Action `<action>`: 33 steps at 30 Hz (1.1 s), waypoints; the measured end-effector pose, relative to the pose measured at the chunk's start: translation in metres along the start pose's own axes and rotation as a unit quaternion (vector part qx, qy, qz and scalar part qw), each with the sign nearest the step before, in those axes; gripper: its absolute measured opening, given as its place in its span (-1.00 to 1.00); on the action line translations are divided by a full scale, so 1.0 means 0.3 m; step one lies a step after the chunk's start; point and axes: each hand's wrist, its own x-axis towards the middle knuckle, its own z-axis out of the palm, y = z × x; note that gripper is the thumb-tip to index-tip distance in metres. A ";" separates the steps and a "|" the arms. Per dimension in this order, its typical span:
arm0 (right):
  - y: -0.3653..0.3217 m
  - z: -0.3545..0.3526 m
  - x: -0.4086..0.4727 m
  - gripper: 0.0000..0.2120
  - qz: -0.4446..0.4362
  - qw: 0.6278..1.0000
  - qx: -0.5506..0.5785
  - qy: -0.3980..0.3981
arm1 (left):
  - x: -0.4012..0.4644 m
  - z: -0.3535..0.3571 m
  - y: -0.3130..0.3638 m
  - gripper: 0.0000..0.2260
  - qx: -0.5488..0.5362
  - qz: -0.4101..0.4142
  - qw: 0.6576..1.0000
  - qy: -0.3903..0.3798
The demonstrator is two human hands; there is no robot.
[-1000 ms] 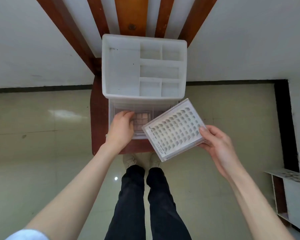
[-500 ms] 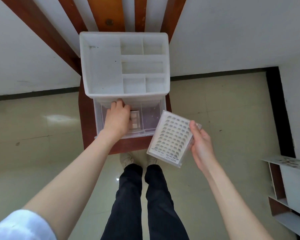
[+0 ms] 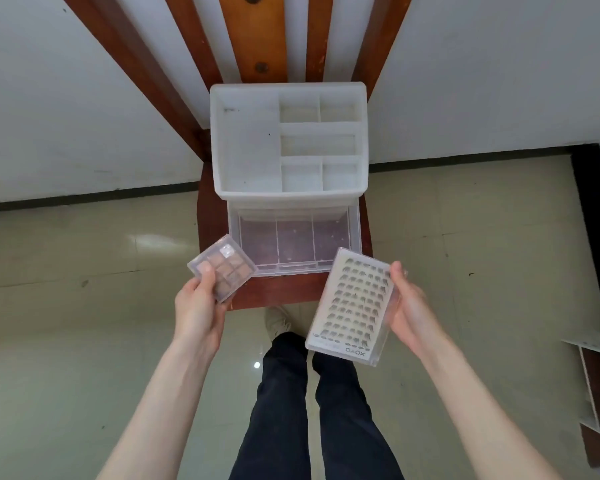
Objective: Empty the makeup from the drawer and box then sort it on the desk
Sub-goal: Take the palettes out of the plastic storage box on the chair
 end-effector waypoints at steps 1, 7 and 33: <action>0.000 0.007 0.005 -0.59 0.004 1.000 0.008 -0.003 | -0.002 -0.006 -0.006 -0.84 -0.037 -0.022 0.999 0.020; -0.013 0.040 0.008 -0.61 -0.011 0.997 0.064 -0.052 | 0.030 0.035 -0.005 -0.86 -0.211 -0.082 0.973 0.045; 0.004 0.017 -0.062 -0.57 -0.029 0.992 0.091 0.079 | -0.034 0.024 -0.024 -0.77 -0.009 -0.087 0.990 -0.110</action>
